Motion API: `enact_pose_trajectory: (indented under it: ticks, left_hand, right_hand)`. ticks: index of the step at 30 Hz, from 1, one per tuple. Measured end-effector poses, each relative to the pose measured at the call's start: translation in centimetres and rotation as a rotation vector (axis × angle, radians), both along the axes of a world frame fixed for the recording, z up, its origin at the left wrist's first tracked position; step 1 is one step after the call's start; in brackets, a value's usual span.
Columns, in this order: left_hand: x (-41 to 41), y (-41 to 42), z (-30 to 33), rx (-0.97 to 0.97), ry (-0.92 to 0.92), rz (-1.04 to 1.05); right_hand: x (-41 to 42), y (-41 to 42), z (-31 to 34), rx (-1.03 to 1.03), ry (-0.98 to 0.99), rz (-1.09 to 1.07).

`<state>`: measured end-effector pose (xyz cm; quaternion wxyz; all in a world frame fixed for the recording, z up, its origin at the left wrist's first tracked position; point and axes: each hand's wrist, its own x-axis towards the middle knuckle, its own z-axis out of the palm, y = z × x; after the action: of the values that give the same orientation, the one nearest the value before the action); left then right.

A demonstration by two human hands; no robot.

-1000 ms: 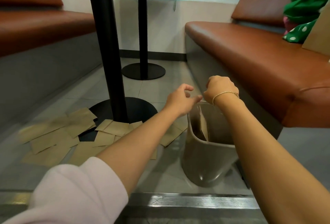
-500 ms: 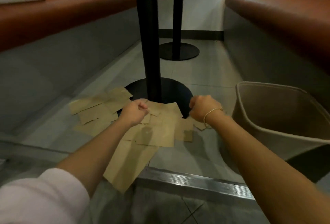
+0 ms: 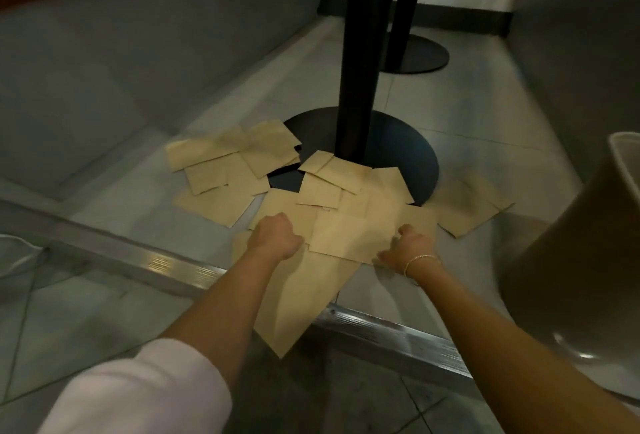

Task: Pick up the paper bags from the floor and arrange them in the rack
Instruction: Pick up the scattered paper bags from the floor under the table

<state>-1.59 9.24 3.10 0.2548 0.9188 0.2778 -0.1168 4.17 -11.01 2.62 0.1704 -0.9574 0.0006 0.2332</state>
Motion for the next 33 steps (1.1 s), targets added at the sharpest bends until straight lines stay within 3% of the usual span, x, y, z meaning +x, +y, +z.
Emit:
enact_pose_trajectory:
  ticks: [3,6,16,23,28,33]
  left_hand:
    - [-0.2,0.5,-1.4,0.052,0.2,-0.053]
    - [-0.6,0.7,-3.0,0.111,0.289,-0.063]
    - [-0.5,0.3,-4.5,0.086,0.288,0.011]
    - [-0.1,-1.2,-3.9,0.114,0.314,-0.088]
    - [0.0,-1.3,-2.9,-0.01,0.324,-0.172]
    - [-0.2,-1.6,-1.3,-0.073,0.329,-0.237]
  right_hand:
    - [0.2,1.1,-1.8,0.077,0.015,-0.106]
    - [0.2,2.0,-3.0,0.142,0.016,-0.215]
    - [1.0,3.2,-5.1,0.182,0.073,-0.403]
    - [2.0,3.2,-5.5,0.137,0.133,-0.41]
    - [0.9,2.5,-5.2,0.182,0.098,-0.371]
    - [0.9,-0.5,-2.2,0.29,-0.072,-0.325]
